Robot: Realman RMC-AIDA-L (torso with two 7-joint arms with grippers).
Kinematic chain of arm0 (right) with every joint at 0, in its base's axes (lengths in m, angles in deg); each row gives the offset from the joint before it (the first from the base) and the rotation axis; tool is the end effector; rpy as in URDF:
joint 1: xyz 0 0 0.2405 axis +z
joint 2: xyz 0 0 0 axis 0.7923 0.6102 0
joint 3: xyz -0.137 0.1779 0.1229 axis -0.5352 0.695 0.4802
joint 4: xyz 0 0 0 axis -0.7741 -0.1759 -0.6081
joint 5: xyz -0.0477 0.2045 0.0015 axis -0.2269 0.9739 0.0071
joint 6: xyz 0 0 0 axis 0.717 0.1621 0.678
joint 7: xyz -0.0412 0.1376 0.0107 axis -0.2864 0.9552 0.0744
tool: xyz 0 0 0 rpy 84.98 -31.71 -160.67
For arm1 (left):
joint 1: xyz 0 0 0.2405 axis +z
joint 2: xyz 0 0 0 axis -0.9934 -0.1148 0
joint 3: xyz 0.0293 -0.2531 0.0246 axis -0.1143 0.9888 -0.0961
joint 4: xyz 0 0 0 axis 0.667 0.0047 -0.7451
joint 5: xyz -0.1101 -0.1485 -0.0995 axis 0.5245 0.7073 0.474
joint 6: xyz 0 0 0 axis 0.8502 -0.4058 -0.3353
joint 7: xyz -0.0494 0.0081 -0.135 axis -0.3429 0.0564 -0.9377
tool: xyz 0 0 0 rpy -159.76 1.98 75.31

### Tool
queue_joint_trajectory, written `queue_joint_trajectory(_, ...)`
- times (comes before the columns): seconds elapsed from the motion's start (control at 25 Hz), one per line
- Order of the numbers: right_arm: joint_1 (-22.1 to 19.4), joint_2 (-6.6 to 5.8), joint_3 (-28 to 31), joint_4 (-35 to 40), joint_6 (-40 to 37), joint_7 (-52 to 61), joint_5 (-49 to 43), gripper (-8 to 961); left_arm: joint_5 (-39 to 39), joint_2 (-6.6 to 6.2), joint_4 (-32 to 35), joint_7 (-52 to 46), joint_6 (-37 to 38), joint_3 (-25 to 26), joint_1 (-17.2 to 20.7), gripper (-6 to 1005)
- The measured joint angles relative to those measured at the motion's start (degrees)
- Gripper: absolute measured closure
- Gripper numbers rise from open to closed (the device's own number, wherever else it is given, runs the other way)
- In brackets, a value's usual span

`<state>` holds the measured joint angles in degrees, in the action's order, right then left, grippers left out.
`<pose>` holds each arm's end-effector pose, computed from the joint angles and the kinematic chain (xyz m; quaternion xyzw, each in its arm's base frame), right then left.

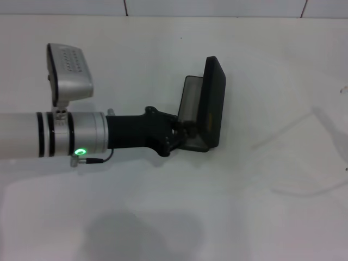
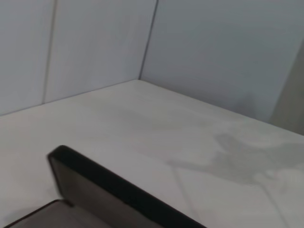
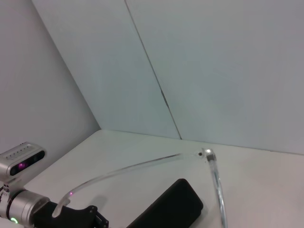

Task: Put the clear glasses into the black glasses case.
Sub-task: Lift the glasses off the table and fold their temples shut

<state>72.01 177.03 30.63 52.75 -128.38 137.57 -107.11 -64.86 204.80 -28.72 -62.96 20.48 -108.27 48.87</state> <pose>0.2523 0.2370 0.2006 -0.8806 0.3367 0.2275 0.2437 -0.2383 0.3333 -0.0740 -0.9502 -0.1990 -0.2190 0.0973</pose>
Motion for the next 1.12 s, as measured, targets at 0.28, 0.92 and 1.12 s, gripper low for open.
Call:
queue_joint_trajectory(0.28, -0.14, 0.09, 0.08, -0.38, -0.01, -0.33, 0.03, 875, 8.08, 0.01, -0.14, 0.08, -1.89, -9.6, -0.31, 883)
queue_joint_trajectory(0.92, -1.35, 0.11, 0.79, -3.61, -0.26, -2.84, 0.49, 875, 28.04, 0.27, 0.64, 0.13, -12.51, -31.77, -2.62, 884)
queue_joint_trajectory(1.12, -1.78, 0.1, 0.79, -3.83, -0.27, -2.95, 1.07, 875, 30.57, 0.35, 0.69, 0.14, -13.92, -34.31, -3.82, 883)
